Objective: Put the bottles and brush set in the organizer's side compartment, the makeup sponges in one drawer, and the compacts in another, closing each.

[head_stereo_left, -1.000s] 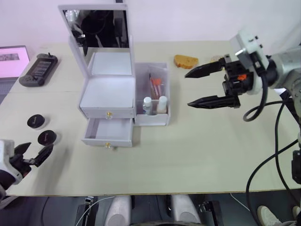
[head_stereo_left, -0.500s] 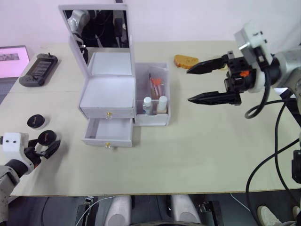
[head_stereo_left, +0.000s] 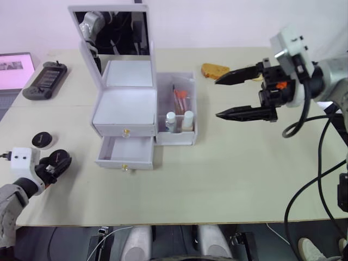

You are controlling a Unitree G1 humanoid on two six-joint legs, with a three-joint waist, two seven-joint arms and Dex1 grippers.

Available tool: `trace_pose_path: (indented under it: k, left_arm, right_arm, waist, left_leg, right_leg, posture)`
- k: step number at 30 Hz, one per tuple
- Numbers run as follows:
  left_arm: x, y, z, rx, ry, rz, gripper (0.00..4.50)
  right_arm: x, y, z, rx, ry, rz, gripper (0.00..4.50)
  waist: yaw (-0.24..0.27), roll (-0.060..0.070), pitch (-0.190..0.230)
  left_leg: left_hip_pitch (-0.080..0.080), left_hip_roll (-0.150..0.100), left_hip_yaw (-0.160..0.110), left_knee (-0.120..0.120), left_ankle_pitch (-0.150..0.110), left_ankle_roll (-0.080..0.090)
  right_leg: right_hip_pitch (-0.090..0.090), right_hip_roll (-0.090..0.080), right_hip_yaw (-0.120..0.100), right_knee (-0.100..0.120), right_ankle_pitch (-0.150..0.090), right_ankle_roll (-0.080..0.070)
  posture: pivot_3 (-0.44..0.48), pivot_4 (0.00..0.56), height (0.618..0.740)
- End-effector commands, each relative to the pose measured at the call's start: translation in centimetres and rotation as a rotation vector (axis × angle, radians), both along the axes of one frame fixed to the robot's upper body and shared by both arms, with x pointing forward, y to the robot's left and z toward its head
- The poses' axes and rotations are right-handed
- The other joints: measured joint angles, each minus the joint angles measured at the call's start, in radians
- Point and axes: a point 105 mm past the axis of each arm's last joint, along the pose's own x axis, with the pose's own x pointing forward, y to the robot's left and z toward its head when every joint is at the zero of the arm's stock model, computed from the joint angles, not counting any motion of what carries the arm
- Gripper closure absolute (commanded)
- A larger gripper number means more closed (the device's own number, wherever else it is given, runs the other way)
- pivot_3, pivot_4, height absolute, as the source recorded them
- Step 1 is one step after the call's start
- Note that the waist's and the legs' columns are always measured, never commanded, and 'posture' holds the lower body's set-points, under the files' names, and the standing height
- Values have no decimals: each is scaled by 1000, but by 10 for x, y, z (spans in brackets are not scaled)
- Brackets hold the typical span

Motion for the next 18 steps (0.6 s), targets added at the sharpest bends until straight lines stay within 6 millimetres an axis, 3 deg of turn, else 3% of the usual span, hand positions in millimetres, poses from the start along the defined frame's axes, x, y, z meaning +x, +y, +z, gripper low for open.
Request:
trace_pose_path:
  k: [1, 9, 12, 15, 18]
  left_arm:
    - [0, -1, 20, 24, -34, -23, 1849]
    - [-5, -54, 91, -45, -279, -395, 1849]
    - [-17, -76, 119, -98, -346, -555, 1849]
    - [-26, -88, 118, -92, -282, -649, 1849]
    - [-21, -93, 111, -69, -233, -661, 1849]
  right_arm:
    - [-4, -1, 9, 10, -53, 6, 0]
    - [-3, 2, 10, 18, -54, 29, 0]
    - [-2, 3, 12, 22, -63, 31, 0]
    - [-3, 3, 13, 28, -69, 33, 0]
    - [-3, 3, 13, 33, -72, 28, 0]
  waist:
    - [0, 0, 0]
    - [0, 0, 0]
    - [-1, 0, 0]
    - [-3, 0, 0]
    - [-2, 1, 1]
  left_leg:
    - [0, 0, 0, 0, 0, 0]
    - [0, 0, 0, 0, 0, 0]
    - [0, 0, 0, 0, 0, 0]
    - [0, 0, 0, 0, 0, 0]
    - [0, 0, 0, -1, 0, 0]
  right_leg:
    - [0, 0, 0, 0, 0, 0]
    - [0, 0, 0, 0, -1, -2]
    - [0, 0, 0, 0, -1, -2]
    - [0, 0, 0, 0, -1, -2]
    - [0, 0, 0, 0, -1, -2]
  posture:
    - [0, 150, 740]
    - [0, 150, 740]
    - [0, 150, 740]
    - [0, 150, 740]
    - [0, 150, 740]
